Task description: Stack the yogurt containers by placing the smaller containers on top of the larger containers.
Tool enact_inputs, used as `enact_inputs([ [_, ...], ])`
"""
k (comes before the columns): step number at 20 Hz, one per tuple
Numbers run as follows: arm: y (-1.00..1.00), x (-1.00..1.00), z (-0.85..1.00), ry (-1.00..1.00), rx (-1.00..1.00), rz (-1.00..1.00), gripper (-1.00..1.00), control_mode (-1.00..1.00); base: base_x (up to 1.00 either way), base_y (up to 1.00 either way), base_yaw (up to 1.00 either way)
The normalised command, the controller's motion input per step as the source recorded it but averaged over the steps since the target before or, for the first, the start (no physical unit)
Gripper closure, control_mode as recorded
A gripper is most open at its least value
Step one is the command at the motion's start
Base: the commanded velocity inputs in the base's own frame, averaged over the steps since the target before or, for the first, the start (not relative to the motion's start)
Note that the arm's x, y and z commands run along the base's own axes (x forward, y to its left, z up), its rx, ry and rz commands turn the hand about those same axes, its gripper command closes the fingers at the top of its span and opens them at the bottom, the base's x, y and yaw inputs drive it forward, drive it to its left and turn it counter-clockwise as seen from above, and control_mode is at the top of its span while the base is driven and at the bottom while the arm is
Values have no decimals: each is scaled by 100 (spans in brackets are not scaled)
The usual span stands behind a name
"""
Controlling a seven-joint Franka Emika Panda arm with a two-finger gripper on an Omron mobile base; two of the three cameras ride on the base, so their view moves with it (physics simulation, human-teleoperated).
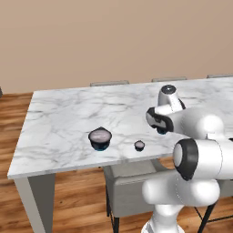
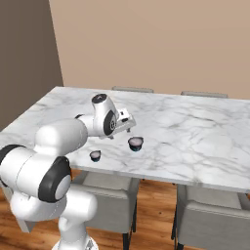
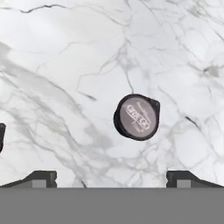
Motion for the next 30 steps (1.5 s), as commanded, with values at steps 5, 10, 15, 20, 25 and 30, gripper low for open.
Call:
enact_inputs([
  [5, -4, 26, -33, -1, 0, 0, -100, -100, 0, 0, 0],
  [10, 0, 26, -24, -1, 0, 0, -100, -100, 0, 0, 0],
  [15, -6, 23, -13, -1, 0, 0, -100, -100, 0, 0, 0],
  [20, -7, 21, -8, 0, 0, 0, -100, -100, 0, 0, 0],
  [25, -1, 15, -12, 0, 0, 0, -100, -100, 0, 0, 0],
  [30, -4, 15, -12, 0, 0, 0, -100, -100, 0, 0, 0],
])
